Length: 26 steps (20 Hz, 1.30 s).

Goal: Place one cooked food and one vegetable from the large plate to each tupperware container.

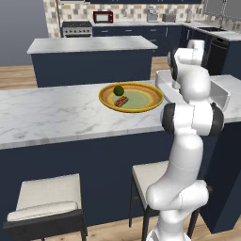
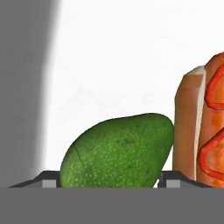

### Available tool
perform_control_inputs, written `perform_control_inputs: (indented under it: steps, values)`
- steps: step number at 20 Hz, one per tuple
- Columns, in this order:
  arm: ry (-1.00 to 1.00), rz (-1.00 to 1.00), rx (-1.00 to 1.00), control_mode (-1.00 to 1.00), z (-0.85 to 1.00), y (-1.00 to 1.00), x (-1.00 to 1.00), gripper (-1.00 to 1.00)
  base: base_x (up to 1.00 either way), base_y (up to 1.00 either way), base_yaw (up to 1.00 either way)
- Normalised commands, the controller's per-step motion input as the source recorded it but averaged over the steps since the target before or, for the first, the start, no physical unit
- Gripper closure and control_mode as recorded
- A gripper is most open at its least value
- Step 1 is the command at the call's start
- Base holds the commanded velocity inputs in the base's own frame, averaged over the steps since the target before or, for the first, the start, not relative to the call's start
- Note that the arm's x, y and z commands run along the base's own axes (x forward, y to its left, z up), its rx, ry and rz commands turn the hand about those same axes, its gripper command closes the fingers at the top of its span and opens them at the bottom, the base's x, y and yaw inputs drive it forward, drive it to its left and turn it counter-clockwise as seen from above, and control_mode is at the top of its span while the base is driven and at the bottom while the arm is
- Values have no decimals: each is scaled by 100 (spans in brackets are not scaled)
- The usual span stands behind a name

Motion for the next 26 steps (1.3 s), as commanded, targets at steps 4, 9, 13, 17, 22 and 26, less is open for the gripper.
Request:
perform_control_inputs:
  steps: [4, 9, 13, 17, 22, 26]
  values:
    - [0, 7, 0, -100, 0, -4, 11, -100, 0, 0, 0]
    - [0, 5, 0, -100, 0, 0, 2, -100, 0, 0, 0]
    - [0, 0, 0, -100, 0, 0, 0, -100, 0, 0, 0]
    - [-1, 0, 0, -100, 2, 0, -4, -100, 0, 0, 0]
    - [-9, 0, 0, -100, 51, 18, -13, -100, 0, 0, 0]
    - [-11, -3, 0, -100, 100, 30, -38, -100, 0, 0, 0]
